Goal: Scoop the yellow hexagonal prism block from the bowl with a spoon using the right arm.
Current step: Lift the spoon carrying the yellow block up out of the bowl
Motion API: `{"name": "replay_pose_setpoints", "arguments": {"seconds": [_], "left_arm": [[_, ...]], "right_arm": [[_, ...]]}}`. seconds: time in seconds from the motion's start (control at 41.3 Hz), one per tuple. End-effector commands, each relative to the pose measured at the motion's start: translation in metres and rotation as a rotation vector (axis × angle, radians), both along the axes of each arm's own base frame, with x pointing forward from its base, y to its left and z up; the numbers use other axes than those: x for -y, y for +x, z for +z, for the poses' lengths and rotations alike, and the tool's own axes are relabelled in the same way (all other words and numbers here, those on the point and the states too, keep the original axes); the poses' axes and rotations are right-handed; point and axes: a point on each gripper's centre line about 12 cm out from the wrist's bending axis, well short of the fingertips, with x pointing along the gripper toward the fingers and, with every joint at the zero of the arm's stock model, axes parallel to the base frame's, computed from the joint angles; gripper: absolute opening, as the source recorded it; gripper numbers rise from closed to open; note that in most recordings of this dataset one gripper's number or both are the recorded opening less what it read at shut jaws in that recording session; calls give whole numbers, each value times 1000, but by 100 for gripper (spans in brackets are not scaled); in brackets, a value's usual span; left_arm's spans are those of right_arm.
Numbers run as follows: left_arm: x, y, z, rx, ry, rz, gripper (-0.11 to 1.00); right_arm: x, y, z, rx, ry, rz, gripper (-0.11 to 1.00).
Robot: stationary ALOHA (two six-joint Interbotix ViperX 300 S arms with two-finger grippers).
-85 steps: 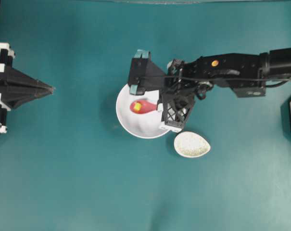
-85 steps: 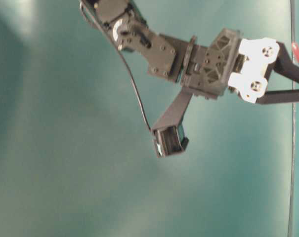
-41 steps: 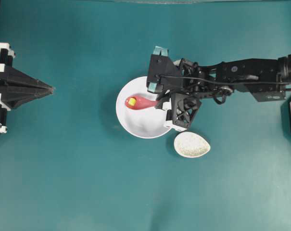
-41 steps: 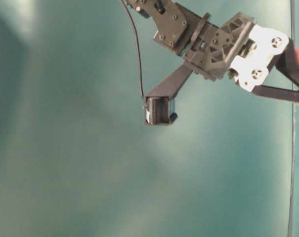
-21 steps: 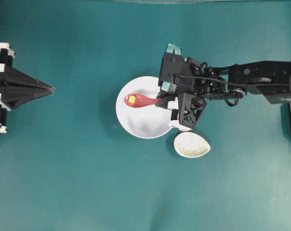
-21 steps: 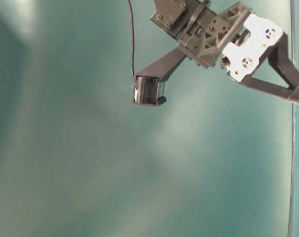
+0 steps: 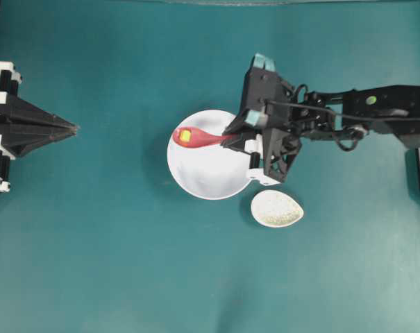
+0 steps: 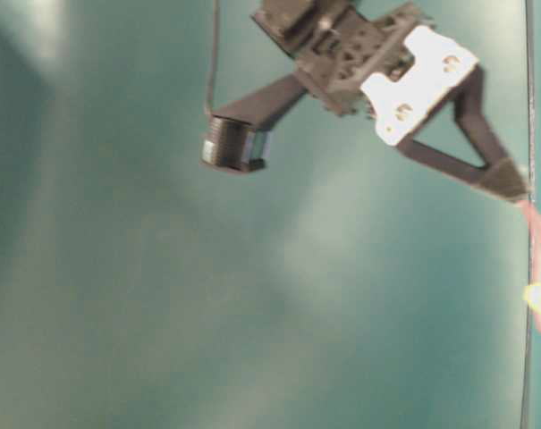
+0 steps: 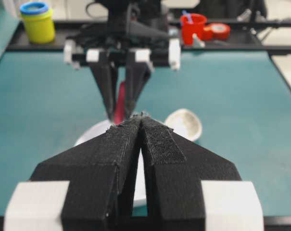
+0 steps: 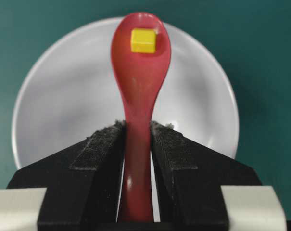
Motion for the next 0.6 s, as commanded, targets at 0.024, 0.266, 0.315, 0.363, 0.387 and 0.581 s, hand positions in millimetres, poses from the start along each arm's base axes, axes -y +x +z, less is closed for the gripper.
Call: {"name": "replay_pose_setpoints", "arguments": {"seconds": [0.024, 0.266, 0.315, 0.363, 0.387, 0.581], "left_arm": [[0, 2, 4, 11, 3, -1, 0], [0, 2, 3, 8, 3, 1, 0], [0, 2, 3, 9, 3, 1, 0], [0, 2, 3, 6, 2, 0, 0], [0, 2, 3, 9, 3, 1, 0], [0, 2, 6, 26, 17, -1, 0]], "right_arm": [[-2, -5, 29, 75, -5, 2, 25], [-5, -29, 64, 75, -39, 40, 25], [-6, -36, 69, 68, -44, 46, 25], [-6, -40, 74, 69, -52, 51, 25], [-6, -43, 77, 73, -53, 52, 25], [-8, -61, 87, 101, -59, 54, 25]]}}
